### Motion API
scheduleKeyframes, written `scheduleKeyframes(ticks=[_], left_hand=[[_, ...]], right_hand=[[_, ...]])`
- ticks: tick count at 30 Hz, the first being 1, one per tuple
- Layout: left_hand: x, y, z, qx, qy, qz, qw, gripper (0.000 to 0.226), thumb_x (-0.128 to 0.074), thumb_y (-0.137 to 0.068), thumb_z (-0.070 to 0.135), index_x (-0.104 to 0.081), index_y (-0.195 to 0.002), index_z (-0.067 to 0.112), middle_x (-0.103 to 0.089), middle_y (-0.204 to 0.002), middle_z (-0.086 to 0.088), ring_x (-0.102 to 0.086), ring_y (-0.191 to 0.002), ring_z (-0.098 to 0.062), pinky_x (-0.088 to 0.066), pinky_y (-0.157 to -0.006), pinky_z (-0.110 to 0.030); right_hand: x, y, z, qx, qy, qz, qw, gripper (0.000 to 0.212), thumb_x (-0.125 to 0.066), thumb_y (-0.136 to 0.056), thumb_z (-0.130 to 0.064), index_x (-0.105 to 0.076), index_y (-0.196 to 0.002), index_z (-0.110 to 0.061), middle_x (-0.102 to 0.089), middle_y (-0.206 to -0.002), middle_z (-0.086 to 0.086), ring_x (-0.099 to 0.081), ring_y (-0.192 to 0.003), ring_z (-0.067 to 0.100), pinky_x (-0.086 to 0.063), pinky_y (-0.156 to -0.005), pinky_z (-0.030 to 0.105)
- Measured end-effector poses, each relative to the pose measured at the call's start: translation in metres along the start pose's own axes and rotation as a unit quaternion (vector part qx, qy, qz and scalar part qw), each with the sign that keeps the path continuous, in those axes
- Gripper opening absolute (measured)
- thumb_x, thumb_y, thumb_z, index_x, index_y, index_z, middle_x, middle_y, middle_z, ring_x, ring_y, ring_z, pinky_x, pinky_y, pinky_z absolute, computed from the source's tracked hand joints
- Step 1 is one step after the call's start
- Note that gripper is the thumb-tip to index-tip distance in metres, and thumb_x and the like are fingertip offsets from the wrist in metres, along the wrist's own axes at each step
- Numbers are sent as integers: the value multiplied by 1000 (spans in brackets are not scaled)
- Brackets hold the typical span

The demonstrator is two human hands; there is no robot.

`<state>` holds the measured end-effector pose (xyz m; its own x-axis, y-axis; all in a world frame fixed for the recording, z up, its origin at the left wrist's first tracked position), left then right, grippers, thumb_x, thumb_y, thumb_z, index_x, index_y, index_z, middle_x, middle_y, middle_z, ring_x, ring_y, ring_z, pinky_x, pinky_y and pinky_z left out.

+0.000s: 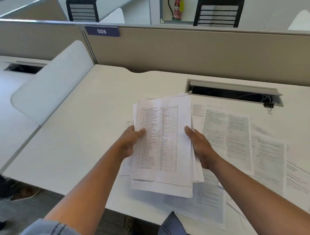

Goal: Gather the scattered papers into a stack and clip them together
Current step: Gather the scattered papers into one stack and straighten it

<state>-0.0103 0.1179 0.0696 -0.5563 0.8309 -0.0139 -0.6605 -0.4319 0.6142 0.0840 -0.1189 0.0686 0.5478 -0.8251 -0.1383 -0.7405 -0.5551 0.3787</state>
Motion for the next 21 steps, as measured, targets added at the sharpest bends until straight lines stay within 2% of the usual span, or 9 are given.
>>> scheduleKeyframes(ticks=[4, 6, 8, 10, 12, 14, 16, 18, 21], left_hand=[[-14, 3, 5, -74, -10, 31, 997, 22, -60, -103, 13, -60, -125, 11, -72, -118, -9, -71, -98, -26, -60, -74, -41], [-18, 7, 14, -141, -4, 56, 988, 17, -58, -104, 16, -62, -120, 15, -72, -115, -5, -71, -102, -25, -60, -77, -39], [-24, 15, 27, -235, -7, 78, 969, 13, -57, -105, 20, -62, -116, 18, -71, -113, 0, -70, -102, -20, -61, -82, -38], [-32, 25, 41, -328, 9, 92, 940, 9, -56, -105, 21, -62, -110, 17, -70, -107, 3, -68, -95, -13, -60, -80, -29], [-39, 34, 51, -381, 43, 105, 918, 11, -53, -107, 21, -60, -100, 16, -67, -96, 5, -64, -85, -6, -56, -75, -22], [-45, 38, 52, -400, 61, 122, 907, 21, -50, -108, 29, -58, -95, 14, -62, -89, 5, -59, -79, -7, -54, -70, -23], [-49, 35, 45, -393, 68, 131, 908, 33, -51, -106, 40, -58, -93, 10, -59, -84, 1, -58, -75, -9, -54, -65, -27], [-50, 31, 30, -367, 74, 135, 917, 47, -57, -97, 56, -56, -90, 10, -55, -79, -4, -54, -70, -13, -51, -61, -31], [-53, 25, 5, -336, 64, 128, 931, 74, -56, -79, 82, -58, -89, 9, -61, -81, -7, -58, -74, -19, -53, -64, -40]], right_hand=[[9, -4, -6, 30, -9, 25, 999, 21, -57, -101, -18, -69, -118, -18, -78, -110, 3, -72, -107, 30, -59, -83, 38], [13, -7, -14, 51, 7, 50, 997, 20, -60, -97, -10, -70, -112, -19, -78, -106, 1, -72, -104, 32, -60, -78, 37], [14, -8, -30, 90, 13, 63, 994, 20, -62, -96, -5, -70, -105, -21, -79, -97, -6, -73, -95, 24, -61, -72, 32], [16, -7, -47, 142, 15, 63, 988, 22, -62, -95, -1, -70, -101, -21, -78, -90, -12, -74, -87, 11, -60, -68, 24], [16, -6, -58, 179, 22, 62, 982, 18, -63, -95, -1, -71, -101, -16, -76, -95, -8, -73, -88, 10, -58, -68, 23], [18, -6, -59, 199, 19, 57, 978, 15, -64, -96, -3, -71, -104, -14, -74, -103, 3, -72, -94, 16, -60, -72, 28], [19, -6, -49, 191, 4, 59, 980, 14, -68, -94, -5, -71, -105, -15, -75, -104, 4, -73, -96, 19, -60, -74, 31], [20, -5, -34, 166, -6, 65, 984, 18, -72, -89, -10, -72, -106, -15, -76, -100, 2, -74, -93, 19, -61, -74, 35], [17, -6, -8, 118, -14, 83, 990, 25, -73, -90, -5, -70, -111, -18, -76, -107, 5, -73, -103, 28, -62, -87, 47]])
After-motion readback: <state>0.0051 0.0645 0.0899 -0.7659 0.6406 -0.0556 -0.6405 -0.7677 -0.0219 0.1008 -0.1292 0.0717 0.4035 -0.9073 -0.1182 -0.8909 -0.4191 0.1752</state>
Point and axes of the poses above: each hand's wrist, its own y-axis away from the middle knuckle, its own x-axis out of the back of the hand, z = x × y, the point moved 1 cm from there along -y, towards the middle knuckle
